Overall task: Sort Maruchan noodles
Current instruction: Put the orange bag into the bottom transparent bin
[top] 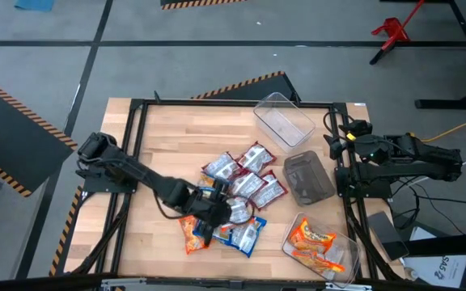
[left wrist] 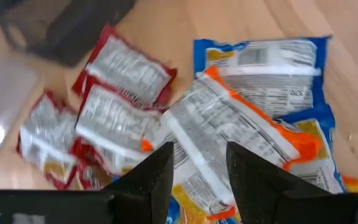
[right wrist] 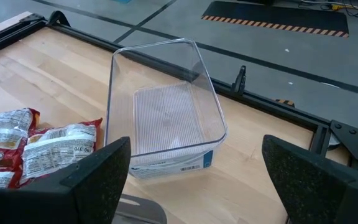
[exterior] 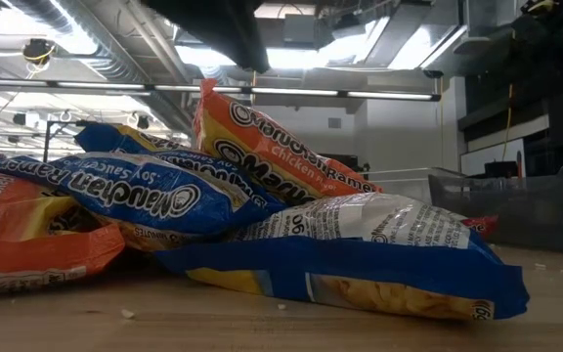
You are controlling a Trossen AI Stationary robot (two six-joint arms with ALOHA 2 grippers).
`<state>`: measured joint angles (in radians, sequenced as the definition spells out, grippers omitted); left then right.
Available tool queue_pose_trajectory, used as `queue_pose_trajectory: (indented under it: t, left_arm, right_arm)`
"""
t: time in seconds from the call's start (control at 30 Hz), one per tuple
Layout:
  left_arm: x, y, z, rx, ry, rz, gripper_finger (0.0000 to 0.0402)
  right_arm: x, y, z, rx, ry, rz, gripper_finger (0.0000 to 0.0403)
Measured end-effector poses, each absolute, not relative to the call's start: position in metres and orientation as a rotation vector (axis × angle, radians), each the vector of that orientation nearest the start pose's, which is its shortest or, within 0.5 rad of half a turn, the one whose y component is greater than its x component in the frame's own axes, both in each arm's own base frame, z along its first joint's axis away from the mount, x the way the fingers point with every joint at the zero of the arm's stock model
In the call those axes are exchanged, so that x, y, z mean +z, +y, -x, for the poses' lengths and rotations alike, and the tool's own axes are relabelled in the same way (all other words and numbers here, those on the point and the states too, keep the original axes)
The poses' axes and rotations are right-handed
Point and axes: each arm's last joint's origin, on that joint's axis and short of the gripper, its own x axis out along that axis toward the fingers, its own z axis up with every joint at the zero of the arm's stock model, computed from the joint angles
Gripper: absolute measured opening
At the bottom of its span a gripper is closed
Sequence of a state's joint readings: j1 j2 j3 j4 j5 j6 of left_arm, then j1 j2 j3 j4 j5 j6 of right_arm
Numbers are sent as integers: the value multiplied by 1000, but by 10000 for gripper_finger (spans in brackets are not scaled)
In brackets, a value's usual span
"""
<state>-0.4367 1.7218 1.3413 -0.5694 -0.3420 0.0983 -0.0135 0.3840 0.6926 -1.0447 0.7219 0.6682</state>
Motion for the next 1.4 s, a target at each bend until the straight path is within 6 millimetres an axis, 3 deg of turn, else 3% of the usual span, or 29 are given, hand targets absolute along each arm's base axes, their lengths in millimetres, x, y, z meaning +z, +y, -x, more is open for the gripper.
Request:
queue_pose_trajectory:
  t: [0.2,0.47,0.67,0.83,1.03,1.4]
  left_arm:
    - [246,-164,-324,-333,883,-549,141]
    - [246,-167,-324,-458,879,-506,164]
    - [244,-164,-326,-428,882,-520,200]
    - [228,-171,-332,-460,897,-582,219]
    - [213,-179,-335,-408,894,-759,222]
    - [204,-162,-353,-325,897,-733,222]
  right_arm:
    - [274,-20,-56,-896,438,-351,351]
    - [274,-20,-56,-896,438,-351,351]
    - [274,-20,-56,-896,438,-351,351]
    - [274,-20,-57,-895,438,-352,351]
    - [274,-20,-56,-895,438,-351,351]
    - [274,-20,-57,-894,438,-351,351]
